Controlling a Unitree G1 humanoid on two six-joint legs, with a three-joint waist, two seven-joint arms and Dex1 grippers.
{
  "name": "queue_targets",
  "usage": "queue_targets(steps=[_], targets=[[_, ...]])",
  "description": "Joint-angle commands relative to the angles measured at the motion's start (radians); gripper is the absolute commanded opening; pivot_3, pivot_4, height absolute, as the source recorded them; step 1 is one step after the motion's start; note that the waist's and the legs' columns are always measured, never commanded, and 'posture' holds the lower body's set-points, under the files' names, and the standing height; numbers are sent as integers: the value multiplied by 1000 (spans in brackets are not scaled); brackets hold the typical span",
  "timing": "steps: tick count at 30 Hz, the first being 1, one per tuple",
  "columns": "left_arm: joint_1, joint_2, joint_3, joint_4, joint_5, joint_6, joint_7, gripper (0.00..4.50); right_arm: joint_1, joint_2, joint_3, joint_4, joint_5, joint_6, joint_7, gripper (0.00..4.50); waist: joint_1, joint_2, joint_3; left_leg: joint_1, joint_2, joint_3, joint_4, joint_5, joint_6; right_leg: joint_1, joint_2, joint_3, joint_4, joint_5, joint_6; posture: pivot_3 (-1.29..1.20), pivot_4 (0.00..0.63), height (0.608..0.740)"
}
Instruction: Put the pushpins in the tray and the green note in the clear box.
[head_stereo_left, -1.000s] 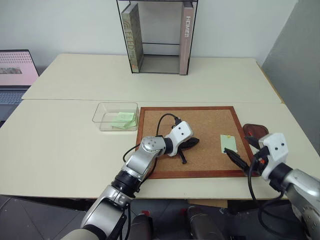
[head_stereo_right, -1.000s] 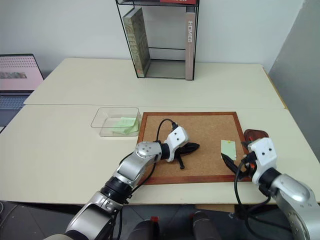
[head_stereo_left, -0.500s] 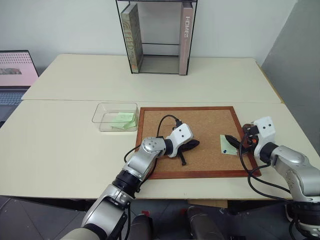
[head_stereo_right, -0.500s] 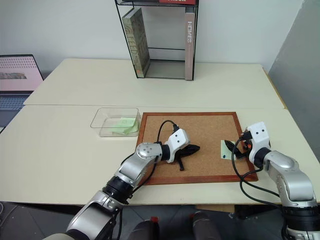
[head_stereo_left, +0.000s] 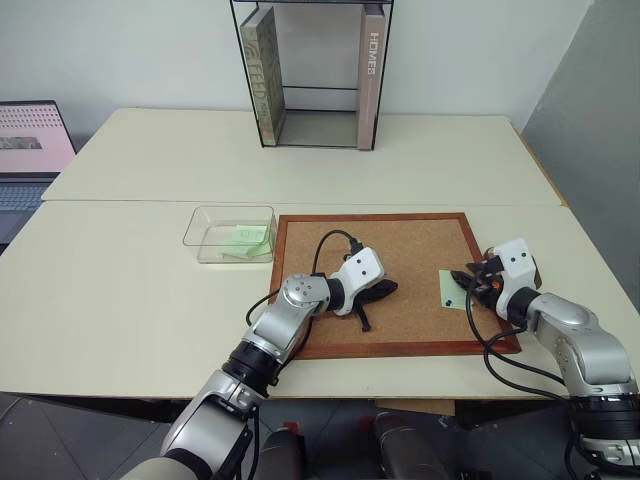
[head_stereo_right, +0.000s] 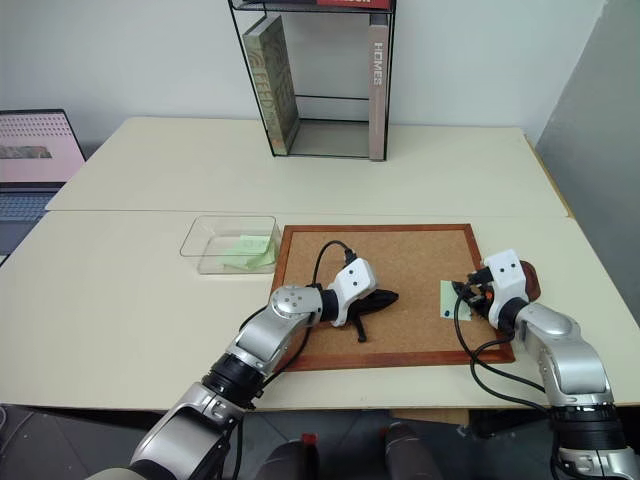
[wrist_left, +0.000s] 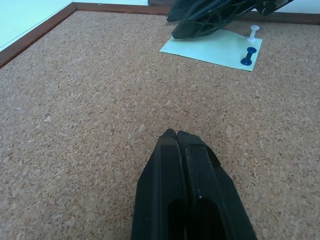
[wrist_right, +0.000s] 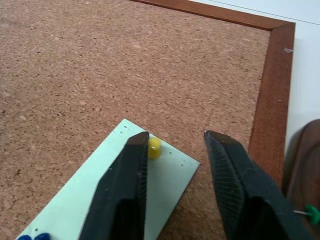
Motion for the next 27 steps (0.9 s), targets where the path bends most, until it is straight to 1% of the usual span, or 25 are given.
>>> queue_targets(steps=[1, 3, 6, 20, 24, 27], targets=[[11, 20, -8, 12, 32, 23, -4, 0, -28, -1, -27, -6, -11, -17, -7, 882, 0, 0, 0, 0, 0, 0, 0, 0, 0, 0, 0, 0, 0, 0, 0, 0, 150, 740], [9, 21, -10, 15, 36, 25, -3, 0, -30, -1, -31, -15, -12, -19, -6, 480, 0, 0, 0, 0, 0, 0, 0, 0, 0, 0, 0, 0, 0, 0, 0, 0, 150, 740], [7, 23, -19, 22, 46, 30, -6, 0, -29, -2, -40, -50, -6, -9, -6, 8, 0, 0, 0, 0, 0, 0, 0, 0, 0, 0, 0, 0, 0, 0, 0, 0, 150, 740], [17, 19, -36, 27, 69, 33, -9, 0, 9, -15, -124, -233, 32, 83, -26, 8, 0, 0, 0, 1, 0, 0, 0, 0, 0, 1, 0, 0, 0, 0, 0, 0, 150, 740], [20, 18, -36, 25, 68, 34, -11, 0, 35, -45, -187, -270, 29, 113, -48, 8, 1, 0, 0, 1, 0, 0, 0, 0, 0, 1, 0, 0, 0, 0, 0, 0, 150, 740], [21, 18, -37, 23, 69, 33, -10, 0, 56, -71, -218, -255, 12, 122, -62, 8, 1, 0, 0, 1, 0, 0, 0, 0, 0, 2, 0, 0, -1, 0, 0, 0, 150, 740]])
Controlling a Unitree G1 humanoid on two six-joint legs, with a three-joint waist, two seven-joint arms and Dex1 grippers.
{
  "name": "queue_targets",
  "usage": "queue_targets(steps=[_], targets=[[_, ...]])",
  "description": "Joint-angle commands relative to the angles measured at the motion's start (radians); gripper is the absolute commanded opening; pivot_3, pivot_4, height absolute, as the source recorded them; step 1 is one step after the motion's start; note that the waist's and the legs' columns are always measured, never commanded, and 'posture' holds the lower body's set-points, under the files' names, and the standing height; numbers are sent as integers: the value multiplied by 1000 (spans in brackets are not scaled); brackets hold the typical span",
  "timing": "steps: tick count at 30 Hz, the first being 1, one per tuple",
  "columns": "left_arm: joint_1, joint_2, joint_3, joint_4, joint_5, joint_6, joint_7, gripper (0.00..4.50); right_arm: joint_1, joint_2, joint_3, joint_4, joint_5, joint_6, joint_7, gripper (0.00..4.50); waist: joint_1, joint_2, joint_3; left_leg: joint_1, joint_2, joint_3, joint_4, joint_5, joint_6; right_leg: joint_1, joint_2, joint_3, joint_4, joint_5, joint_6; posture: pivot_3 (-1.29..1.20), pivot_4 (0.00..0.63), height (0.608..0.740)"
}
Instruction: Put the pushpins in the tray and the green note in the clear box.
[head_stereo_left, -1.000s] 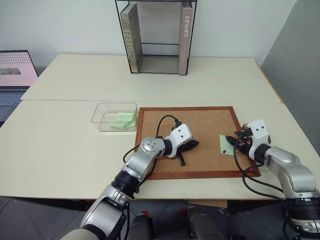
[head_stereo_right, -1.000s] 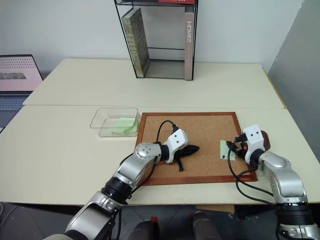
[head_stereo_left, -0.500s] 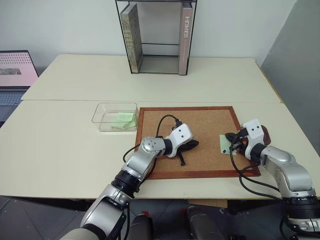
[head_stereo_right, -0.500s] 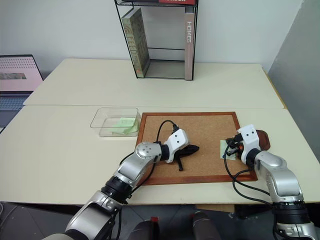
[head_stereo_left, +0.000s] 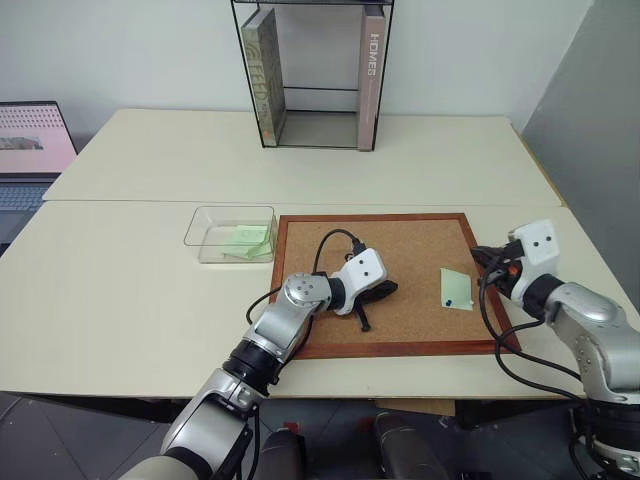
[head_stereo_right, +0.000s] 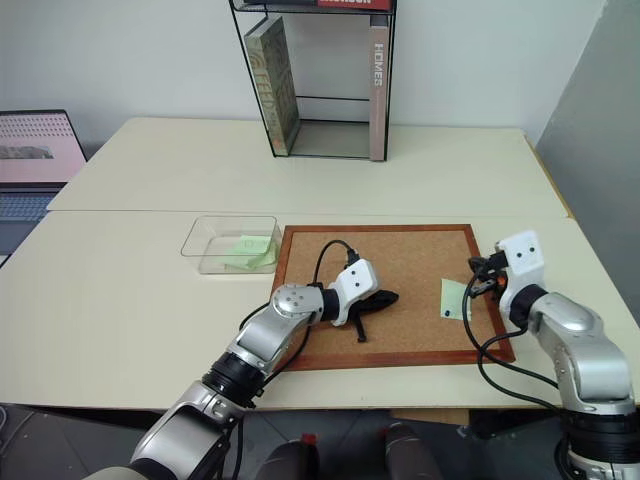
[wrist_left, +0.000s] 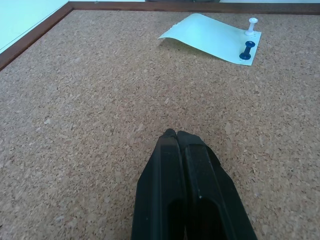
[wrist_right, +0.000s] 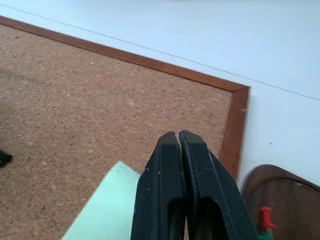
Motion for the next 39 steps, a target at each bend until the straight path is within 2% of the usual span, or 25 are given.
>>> queue_targets(steps=[1, 12, 16, 18, 24, 29, 33, 39], targets=[[28, 16, -26, 29, 36, 29, -7, 0, 24, -50, -74, 1, -32, 8, -33, 8, 0, 0, 0, 0, 0, 0, 0, 0, 0, 0, 0, 0, 0, 0, 0, 0, 150, 740], [20, 6, -33, 37, 45, 12, -5, 0, -28, -73, -31, 230, -117, -43, -52, 8, -1, 0, 0, 2, 0, 1, 0, 0, 0, 1, 0, 1, 0, -3, -5, 0, 150, 740], [23, 10, -32, 30, 45, 15, -5, 0, -71, -67, -6, 311, -142, -71, -56, 797, 0, 0, 0, 2, 0, 1, 0, 0, 0, 1, 0, 1, 0, -3, -5, 0, 150, 740], [26, 14, -33, 26, 46, 15, -6, 0, -84, -65, -3, 334, -147, -83, -58, 1333, 0, 1, 0, 2, 0, 1, 0, 0, 0, 1, 0, 1, 0, -2, -4, 0, 150, 740], [31, 22, -32, 20, 46, 18, -7, 0, -94, -59, -16, 338, -153, -98, -68, 2548, -1, 1, 0, 2, 0, 1, -1, 0, 0, 1, 0, 1, 0, -1, -2, 0, 150, 740], [27, 22, -33, 26, 47, 16, -7, 0, -70, -58, -67, 257, -115, -93, -62, 3545, -1, 1, 0, 2, 0, 1, -1, 0, 0, 1, 0, 1, 0, -1, -1, 0, 150, 740], [24, 21, -33, 32, 48, 15, -5, 0, 6, -47, -138, 91, -37, -45, -38, 3545, 0, 1, 0, 2, 0, 1, -1, 0, 0, 1, 0, 1, 0, -1, -1, 0, 150, 740], [22, 18, -35, 38, 48, 11, -7, 0, 237, 17, -199, -211, 76, -8, -11, 3545, 1, 1, -1, 1, 0, -1, -1, 0, 0, 1, 0, 0, -1, -3, -5, 0, 150, 740]])
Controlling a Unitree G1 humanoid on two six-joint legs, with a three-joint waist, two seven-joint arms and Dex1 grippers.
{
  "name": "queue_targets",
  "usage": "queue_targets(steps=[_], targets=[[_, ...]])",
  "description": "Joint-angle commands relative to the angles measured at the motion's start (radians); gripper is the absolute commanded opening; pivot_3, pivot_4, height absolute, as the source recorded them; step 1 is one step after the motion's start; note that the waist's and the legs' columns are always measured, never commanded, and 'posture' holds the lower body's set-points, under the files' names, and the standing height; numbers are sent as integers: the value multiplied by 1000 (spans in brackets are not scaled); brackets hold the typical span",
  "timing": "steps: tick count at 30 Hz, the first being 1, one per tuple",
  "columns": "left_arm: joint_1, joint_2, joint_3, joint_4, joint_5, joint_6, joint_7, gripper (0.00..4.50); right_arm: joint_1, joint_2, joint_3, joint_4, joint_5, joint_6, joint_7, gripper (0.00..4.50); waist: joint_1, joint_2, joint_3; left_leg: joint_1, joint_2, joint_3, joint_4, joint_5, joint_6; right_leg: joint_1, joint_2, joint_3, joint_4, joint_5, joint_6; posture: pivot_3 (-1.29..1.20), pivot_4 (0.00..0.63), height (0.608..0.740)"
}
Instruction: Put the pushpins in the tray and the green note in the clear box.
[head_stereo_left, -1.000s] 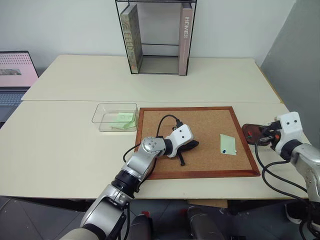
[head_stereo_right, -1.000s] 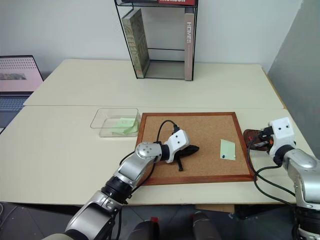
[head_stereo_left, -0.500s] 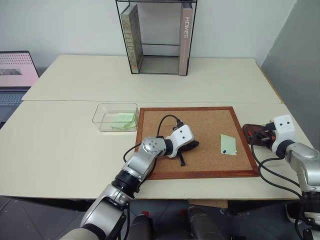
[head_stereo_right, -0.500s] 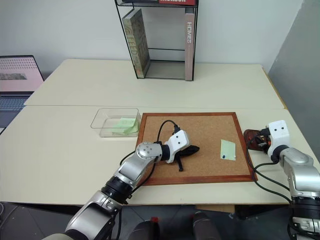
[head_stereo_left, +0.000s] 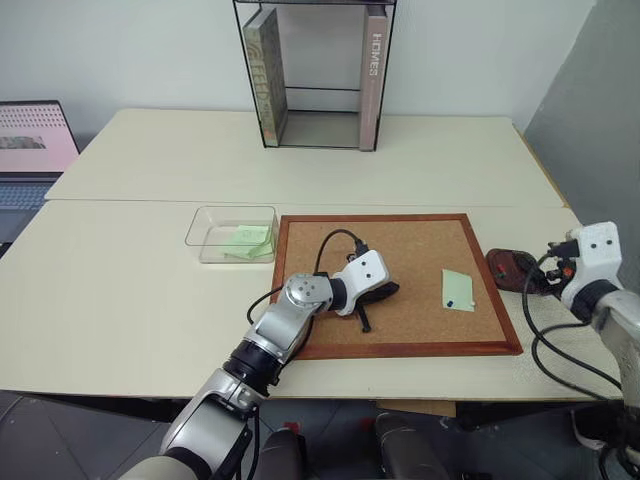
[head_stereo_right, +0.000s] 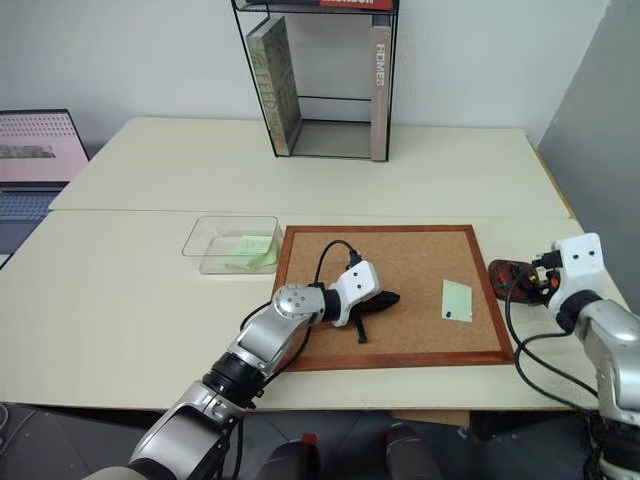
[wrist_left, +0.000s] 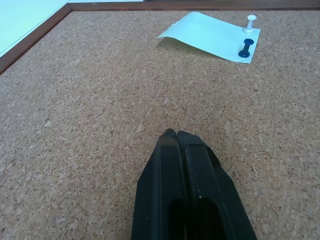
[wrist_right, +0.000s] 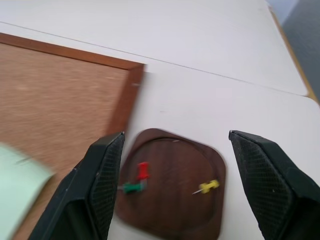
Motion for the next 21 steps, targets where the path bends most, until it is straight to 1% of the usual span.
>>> queue_targets(steps=[1, 3, 6, 9, 14, 21], targets=[[23, 15, -23, 44, 36, 18, -9, 0, 114, 57, -42, -205, 73, 10, -2, 3545, -2, 0, 0, 0, 0, 0, 0, 0, 0, 0, 0, 0, 0, 0, -1, 0, 150, 740], [20, 13, -24, 49, 37, 15, -9, 0, 161, 98, -28, -265, 70, -3, -30, 3545, -4, 0, 0, 0, 0, 0, 1, 0, 0, 0, 0, 0, 0, -1, -1, 0, 150, 740], [17, 11, -24, 57, 38, 10, -10, 0, 202, 152, 17, -301, 35, -32, -77, 3545, -4, 0, -1, 1, 1, 1, 1, 0, 0, 0, 0, 1, 0, -1, -2, 0, 150, 740], [14, 6, -25, 63, 40, 7, -10, 0, 219, 168, 82, -294, 5, -61, -76, 3545, -4, 0, -1, 2, 1, 1, 1, 0, 0, 0, 0, 1, -1, -1, -2, 0, 150, 740], [13, 5, -27, 65, 43, 4, -10, 0, 183, 205, 142, -202, -43, -92, -116, 3545, -2, -1, -2, 2, 1, 2, 1, 0, 0, 0, 0, 1, -1, -1, -2, 0, 150, 740], [16, 11, -25, 61, 45, 4, -11, 0, 162, 211, 180, -108, -75, -111, -121, 3545, -2, -1, -2, 1, 1, 2, 0, 0, 0, 0, 0, 0, -1, -1, -2, 0, 150, 740]])
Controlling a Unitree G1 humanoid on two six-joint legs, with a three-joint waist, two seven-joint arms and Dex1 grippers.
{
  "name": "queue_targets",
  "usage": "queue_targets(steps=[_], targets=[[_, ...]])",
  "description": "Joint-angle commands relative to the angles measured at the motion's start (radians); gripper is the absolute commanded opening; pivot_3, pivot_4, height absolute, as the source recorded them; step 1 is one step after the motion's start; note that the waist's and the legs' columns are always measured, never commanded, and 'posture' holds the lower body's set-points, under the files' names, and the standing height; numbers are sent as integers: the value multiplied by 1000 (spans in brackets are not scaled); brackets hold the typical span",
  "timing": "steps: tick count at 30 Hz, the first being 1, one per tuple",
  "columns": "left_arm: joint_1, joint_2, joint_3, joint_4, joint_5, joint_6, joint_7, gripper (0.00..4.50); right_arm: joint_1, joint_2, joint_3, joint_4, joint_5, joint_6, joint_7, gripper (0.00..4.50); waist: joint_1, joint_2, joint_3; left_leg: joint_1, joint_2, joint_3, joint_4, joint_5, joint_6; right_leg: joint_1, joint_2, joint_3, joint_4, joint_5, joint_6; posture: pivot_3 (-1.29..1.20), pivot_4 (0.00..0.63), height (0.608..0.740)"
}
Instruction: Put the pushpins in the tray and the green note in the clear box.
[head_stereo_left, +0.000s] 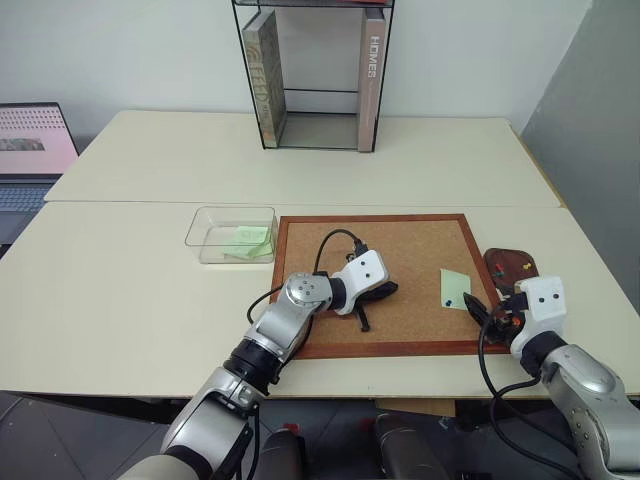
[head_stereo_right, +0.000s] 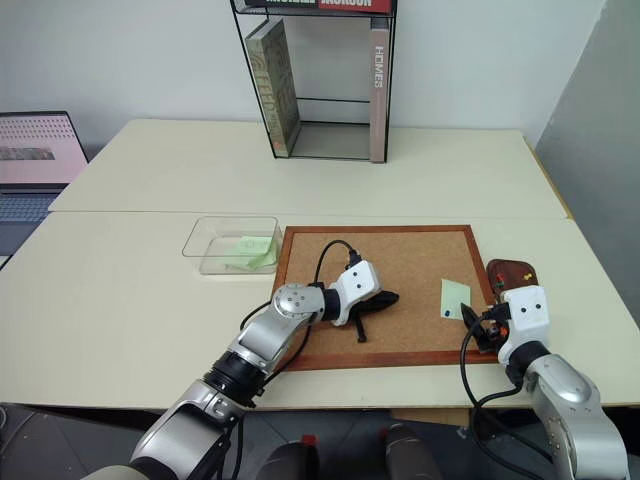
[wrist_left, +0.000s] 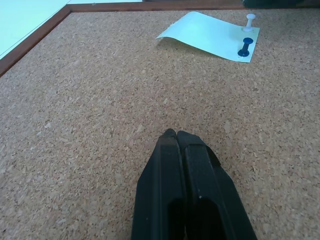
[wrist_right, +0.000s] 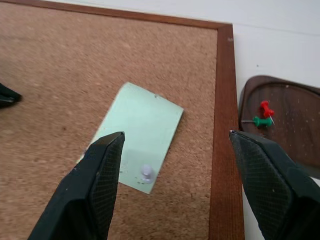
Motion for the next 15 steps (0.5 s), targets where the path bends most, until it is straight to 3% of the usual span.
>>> queue_targets(steps=[1, 3, 6, 15], targets=[[23, 14, -24, 36, 39, 25, -6, 0, -9, 4, 10, 25, -18, -30, -4, 3545, 0, 0, 0, 0, 0, 0, 0, 0, 0, 0, 0, 0, 0, 0, 0, 0, 150, 740], [23, 15, -24, 36, 39, 25, -6, 0, -8, 7, 14, 34, -18, -30, -5, 3545, 0, 0, 0, 0, 0, 0, 0, 0, 0, 0, 0, 0, 0, 0, 0, 0, 150, 740], [26, 16, -25, 31, 39, 27, -7, 0, 0, 10, 16, 34, -15, -28, -5, 3079, 0, 0, 0, 0, 0, 0, 0, 0, 0, 0, 0, 0, 0, 0, 0, 0, 150, 740], [23, 17, -26, 40, 41, 24, -10, 0, 8, 24, 5, 21, -1, -22, -6, 1200, 0, 0, 0, 0, 0, 0, 0, 0, 0, 0, 0, 0, -1, 0, 0, 0, 150, 740]])
